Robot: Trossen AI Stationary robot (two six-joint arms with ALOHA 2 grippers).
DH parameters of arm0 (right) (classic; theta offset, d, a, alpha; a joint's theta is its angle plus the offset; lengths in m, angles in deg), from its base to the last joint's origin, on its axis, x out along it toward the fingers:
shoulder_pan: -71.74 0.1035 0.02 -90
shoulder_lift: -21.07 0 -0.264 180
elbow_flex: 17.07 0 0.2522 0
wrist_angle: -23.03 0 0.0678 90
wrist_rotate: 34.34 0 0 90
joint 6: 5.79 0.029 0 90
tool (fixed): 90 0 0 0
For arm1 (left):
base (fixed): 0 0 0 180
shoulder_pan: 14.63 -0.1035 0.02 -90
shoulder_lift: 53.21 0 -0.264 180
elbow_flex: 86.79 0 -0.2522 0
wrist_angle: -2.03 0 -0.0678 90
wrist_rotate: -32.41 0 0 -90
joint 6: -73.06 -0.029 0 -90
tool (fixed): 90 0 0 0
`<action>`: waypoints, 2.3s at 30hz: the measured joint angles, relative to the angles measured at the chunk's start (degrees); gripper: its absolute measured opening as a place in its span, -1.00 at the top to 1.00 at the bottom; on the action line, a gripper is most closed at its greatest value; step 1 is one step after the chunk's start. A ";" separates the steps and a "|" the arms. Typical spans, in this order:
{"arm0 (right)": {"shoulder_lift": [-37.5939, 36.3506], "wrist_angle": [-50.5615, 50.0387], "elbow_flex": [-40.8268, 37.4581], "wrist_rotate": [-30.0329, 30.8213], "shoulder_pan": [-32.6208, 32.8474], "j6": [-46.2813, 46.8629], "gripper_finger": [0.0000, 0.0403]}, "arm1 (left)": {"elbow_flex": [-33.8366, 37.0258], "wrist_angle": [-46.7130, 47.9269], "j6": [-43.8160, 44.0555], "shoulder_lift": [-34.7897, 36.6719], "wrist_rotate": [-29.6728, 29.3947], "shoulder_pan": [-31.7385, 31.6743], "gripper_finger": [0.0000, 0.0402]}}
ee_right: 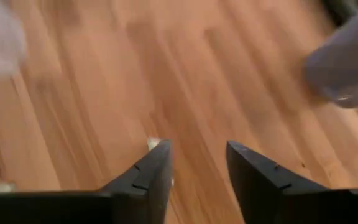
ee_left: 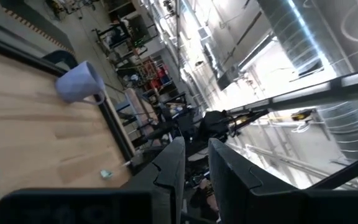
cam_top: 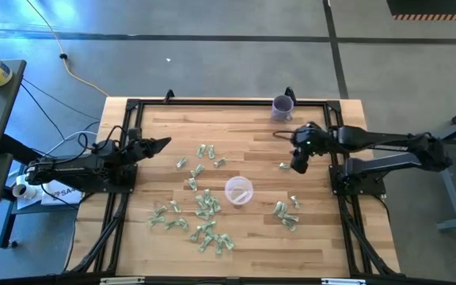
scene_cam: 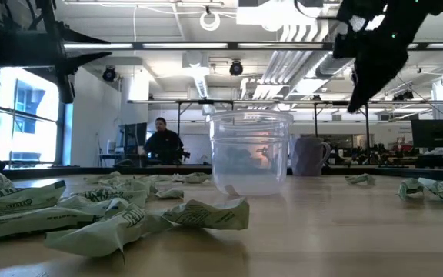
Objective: Pick and place Stevia / Truvia into bins
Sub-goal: Put the stevia packet into the bin
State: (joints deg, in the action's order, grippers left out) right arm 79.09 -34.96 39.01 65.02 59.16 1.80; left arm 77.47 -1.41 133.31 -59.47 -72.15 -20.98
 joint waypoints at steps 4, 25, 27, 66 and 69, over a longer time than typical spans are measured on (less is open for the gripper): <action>6.20 -0.28 -1.22 -1.65 0.42 -3.74 -0.06 | 0.00 1.58 0.00 0.00 -0.01 0.00 0.47; 31.52 7.77 -0.92 -7.79 -1.18 -11.61 -0.22 | 0.00 8.64 0.37 0.01 -0.07 0.00 0.47; 32.45 7.82 -0.95 -10.29 -2.33 -10.95 -0.10 | 0.00 8.90 0.37 0.00 -0.12 -0.01 0.47; 54.34 -5.19 48.01 -9.28 20.82 -7.87 0.54 | 0.00 18.81 -10.54 -2.03 5.11 -0.02 0.47; 55.14 -8.66 51.29 -3.16 21.85 -7.60 0.32 | 0.00 19.03 -10.47 -3.96 6.70 -0.04 0.47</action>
State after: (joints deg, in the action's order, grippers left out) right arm 134.23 -43.62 90.30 61.86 81.01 -5.79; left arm 77.47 17.62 122.84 -63.43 -65.45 -21.02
